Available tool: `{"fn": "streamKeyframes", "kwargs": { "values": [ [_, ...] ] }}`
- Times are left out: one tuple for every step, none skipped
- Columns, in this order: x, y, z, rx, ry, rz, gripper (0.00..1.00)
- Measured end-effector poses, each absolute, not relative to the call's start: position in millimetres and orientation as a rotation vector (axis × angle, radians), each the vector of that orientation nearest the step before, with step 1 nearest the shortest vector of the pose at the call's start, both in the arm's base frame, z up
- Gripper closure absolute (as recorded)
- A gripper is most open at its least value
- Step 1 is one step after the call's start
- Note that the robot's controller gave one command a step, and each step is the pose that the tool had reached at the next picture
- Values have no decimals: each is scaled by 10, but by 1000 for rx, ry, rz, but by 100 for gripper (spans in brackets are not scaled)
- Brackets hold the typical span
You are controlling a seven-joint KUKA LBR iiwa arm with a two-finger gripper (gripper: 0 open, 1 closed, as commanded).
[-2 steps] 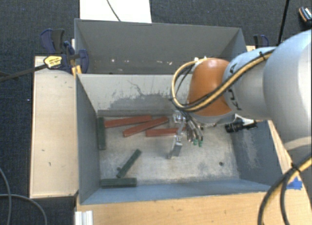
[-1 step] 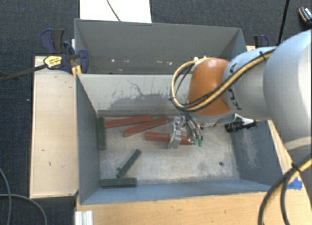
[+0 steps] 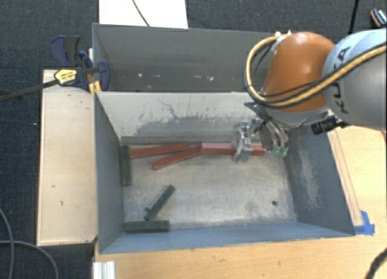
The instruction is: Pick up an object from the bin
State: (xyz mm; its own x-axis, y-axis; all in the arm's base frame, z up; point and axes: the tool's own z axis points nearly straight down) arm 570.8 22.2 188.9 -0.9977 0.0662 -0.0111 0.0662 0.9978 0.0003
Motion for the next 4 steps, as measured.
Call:
{"fn": "streamKeyframes", "kwargs": {
  "values": [
    [5575,340,2561,112,3130,3,100],
    [5570,332,2518,113,3136,1,0],
    [5058,188,694,-371,3125,1,0],
    [5684,-29,710,-541,3088,-2,0]
  ]
}}
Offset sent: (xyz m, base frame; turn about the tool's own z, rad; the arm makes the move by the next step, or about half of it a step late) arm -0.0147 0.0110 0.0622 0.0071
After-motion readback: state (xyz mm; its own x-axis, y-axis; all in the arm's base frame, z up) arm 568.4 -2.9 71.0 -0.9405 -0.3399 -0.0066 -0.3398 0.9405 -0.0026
